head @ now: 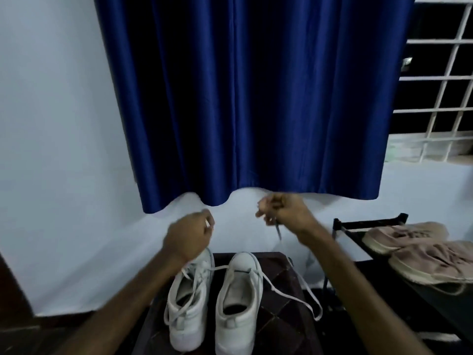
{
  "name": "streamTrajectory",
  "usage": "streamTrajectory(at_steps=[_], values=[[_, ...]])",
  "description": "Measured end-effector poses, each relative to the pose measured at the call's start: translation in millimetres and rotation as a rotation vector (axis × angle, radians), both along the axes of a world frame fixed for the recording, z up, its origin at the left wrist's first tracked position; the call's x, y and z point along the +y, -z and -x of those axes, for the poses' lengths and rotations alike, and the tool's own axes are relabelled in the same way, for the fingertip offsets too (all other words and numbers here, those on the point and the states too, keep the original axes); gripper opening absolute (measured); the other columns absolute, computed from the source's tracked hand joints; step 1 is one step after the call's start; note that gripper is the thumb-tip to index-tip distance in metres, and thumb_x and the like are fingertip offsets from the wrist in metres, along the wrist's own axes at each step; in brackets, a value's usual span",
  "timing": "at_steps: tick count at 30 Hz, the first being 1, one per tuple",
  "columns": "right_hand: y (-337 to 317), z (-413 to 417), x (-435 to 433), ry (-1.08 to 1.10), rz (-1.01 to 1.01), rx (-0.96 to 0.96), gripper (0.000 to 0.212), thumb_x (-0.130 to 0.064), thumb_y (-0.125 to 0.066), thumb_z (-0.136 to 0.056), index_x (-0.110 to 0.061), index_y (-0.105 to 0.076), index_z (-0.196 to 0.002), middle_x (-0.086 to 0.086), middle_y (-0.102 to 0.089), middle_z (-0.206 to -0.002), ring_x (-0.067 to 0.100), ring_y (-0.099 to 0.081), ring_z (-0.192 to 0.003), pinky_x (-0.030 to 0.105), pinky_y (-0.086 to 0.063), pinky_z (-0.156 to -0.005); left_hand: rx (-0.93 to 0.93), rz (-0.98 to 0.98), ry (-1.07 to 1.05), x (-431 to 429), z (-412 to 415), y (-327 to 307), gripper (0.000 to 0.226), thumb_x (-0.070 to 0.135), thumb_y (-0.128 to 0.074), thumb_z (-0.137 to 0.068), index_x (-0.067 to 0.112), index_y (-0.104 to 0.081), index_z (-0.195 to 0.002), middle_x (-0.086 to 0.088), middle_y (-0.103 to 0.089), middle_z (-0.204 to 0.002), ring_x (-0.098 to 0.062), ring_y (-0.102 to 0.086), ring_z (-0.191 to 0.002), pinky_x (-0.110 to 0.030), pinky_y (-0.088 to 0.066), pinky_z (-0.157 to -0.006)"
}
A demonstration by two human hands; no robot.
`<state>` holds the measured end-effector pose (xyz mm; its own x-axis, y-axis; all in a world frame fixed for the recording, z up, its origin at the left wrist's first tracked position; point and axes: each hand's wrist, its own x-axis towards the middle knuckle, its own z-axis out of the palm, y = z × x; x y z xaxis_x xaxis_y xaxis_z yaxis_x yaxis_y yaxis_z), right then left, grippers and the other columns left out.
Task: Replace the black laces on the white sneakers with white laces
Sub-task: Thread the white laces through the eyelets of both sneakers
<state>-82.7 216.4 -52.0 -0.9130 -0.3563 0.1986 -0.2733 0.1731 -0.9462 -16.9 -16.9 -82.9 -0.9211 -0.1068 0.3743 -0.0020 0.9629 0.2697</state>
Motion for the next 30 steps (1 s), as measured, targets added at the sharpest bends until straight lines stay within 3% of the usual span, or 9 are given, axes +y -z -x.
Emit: streamTrajectory(at_steps=[4,8,11,13,15,17,20,24,30], values=[[70,13,-21,-0.02,-0.031,-0.036,0.007,-0.004,-0.068,-0.086,-0.008,-0.071,-0.081,0.004,-0.071,-0.075,0.012,-0.059,-0.064,0.029,-0.054,-0.061,0.006,0.183,-0.015,31,-11,37,0.023,0.031,-0.044,-0.099,0.019,-0.063,-0.101,0.002,-0.056,-0.108,-0.02,-0.055,-0.104,-0.037,-0.052,-0.076],[104,22,-28,-0.081,0.006,-0.074,0.009,-0.01,-0.071,-0.086,-0.015,-0.072,-0.078,-0.004,-0.069,-0.074,0.004,-0.06,-0.066,0.025,-0.052,-0.061,-0.342,-0.042,-0.051,49,-12,48,0.044,0.063,-0.046,-0.09,0.022,-0.06,-0.097,0.001,-0.067,-0.099,-0.019,-0.062,-0.096,-0.033,-0.049,-0.081],[122,30,-29,-0.105,0.028,-0.099,0.01,-0.01,-0.074,-0.083,-0.018,-0.073,-0.077,0.0,-0.07,-0.076,0.009,-0.061,-0.069,0.032,-0.054,-0.066,-0.46,-0.136,-0.081,52,-4,57,0.041,0.055,-0.057,-0.086,0.018,-0.057,-0.102,-0.001,-0.066,-0.103,-0.022,-0.061,-0.099,-0.032,-0.048,-0.08],[128,34,-26,-0.102,0.038,-0.109,0.011,-0.008,-0.075,-0.081,-0.018,-0.072,-0.076,-0.002,-0.069,-0.072,0.01,-0.061,-0.068,0.033,-0.053,-0.067,-0.42,-0.174,-0.121,54,-3,62,0.027,0.042,-0.059,-0.087,0.018,-0.06,-0.098,0.0,-0.068,-0.097,-0.02,-0.062,-0.096,-0.031,-0.048,-0.077],[127,37,-20,-0.112,0.088,-0.142,0.01,-0.005,-0.077,-0.079,-0.013,-0.07,-0.079,-0.003,-0.067,-0.07,0.011,-0.06,-0.067,0.03,-0.051,-0.067,-0.341,-0.338,-0.16,54,-4,67,0.016,0.032,-0.061,-0.087,0.017,-0.067,-0.085,0.0,-0.07,-0.083,-0.016,-0.064,-0.086,-0.031,-0.049,-0.076],[126,37,-15,-0.152,0.126,-0.17,0.012,-0.001,-0.077,-0.078,-0.008,-0.068,-0.082,0.001,-0.067,-0.072,0.011,-0.061,-0.068,0.027,-0.05,-0.067,-0.303,-0.503,-0.183,57,-5,73,0.021,0.024,-0.062,-0.087,0.017,-0.067,-0.068,0.001,-0.068,-0.066,-0.012,-0.064,-0.073,-0.031,-0.049,-0.07],[124,28,-16,-0.217,0.049,-0.176,0.019,0.002,-0.078,-0.074,-0.008,-0.065,-0.084,0.008,-0.069,-0.074,0.009,-0.062,-0.065,0.021,-0.049,-0.062,-0.289,-0.605,-0.176,58,-6,82,0.028,0.027,-0.058,-0.08,0.022,-0.061,-0.052,0.004,-0.057,-0.049,-0.022,-0.063,-0.063,-0.038,-0.051,-0.062],[128,23,-25,-0.244,-0.149,-0.116,0.027,-0.01,-0.085,-0.067,-0.014,-0.063,-0.082,0.007,-0.074,-0.081,0.01,-0.064,-0.07,0.025,-0.053,-0.068,-0.28,-0.691,-0.142,59,-9,83,0.019,0.031,-0.05,-0.068,0.025,-0.064,-0.057,0.0,-0.061,-0.053,-0.028,-0.067,-0.068,-0.053,-0.057,-0.065],[130,23,-27,-0.275,-0.116,-0.151,0.036,-0.003,-0.083,-0.067,-0.016,-0.053,-0.08,0.017,-0.074,-0.088,0.017,-0.065,-0.074,0.037,-0.055,-0.078,-0.272,-0.695,-0.137,58,-8,89,0.017,0.034,-0.049,-0.066,0.028,-0.063,-0.057,0.003,-0.062,-0.055,-0.028,-0.067,-0.071,-0.047,-0.054,-0.067]])
